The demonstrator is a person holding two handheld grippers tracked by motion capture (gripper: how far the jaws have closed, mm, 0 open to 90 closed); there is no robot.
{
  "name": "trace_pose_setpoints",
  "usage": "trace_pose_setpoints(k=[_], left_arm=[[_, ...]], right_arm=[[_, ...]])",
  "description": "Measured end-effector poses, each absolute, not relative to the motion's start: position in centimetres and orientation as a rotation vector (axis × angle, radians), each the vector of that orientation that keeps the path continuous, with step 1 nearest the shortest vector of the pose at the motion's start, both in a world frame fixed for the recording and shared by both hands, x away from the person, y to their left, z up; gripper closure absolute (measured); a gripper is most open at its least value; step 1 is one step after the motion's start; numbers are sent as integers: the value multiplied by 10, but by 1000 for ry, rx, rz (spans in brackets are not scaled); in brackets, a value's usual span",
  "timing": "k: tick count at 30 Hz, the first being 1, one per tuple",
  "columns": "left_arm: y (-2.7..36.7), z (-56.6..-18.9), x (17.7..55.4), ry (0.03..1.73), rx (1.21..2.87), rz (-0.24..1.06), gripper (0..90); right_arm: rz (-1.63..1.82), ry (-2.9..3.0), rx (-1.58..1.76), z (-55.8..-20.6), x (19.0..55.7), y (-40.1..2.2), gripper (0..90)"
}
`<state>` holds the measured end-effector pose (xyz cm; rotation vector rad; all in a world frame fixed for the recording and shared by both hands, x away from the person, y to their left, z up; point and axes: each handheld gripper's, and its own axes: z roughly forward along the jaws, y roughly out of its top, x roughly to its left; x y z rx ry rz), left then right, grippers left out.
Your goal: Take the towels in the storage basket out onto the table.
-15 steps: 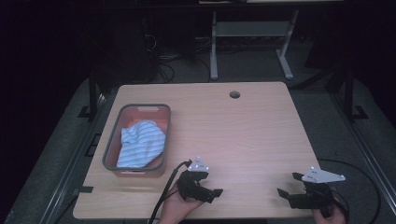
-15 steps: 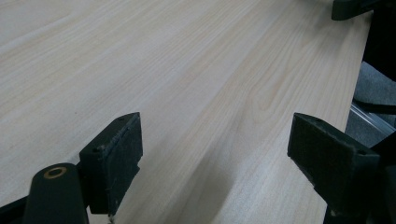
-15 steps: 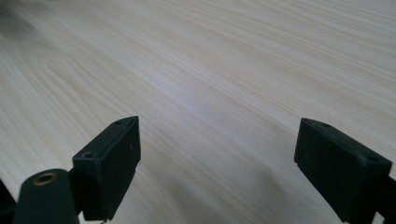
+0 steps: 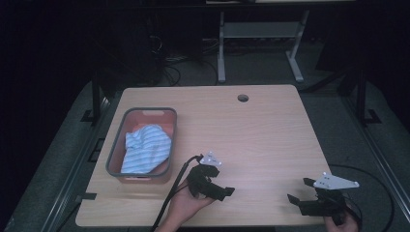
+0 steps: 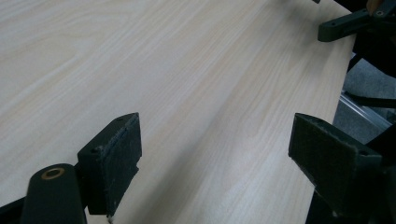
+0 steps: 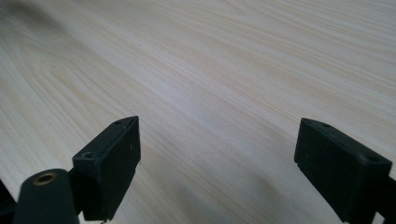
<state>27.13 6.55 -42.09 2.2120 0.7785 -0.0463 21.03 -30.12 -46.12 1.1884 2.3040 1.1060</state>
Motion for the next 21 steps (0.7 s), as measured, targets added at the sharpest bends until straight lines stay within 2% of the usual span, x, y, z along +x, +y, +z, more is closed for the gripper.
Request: trace_pose_setpoints(k=[21], left_arm=[[69, -415, 275, 785, 2211, -13, 171]], right_arm=[[1090, 2309, 1176, -461, 211, -298, 141]])
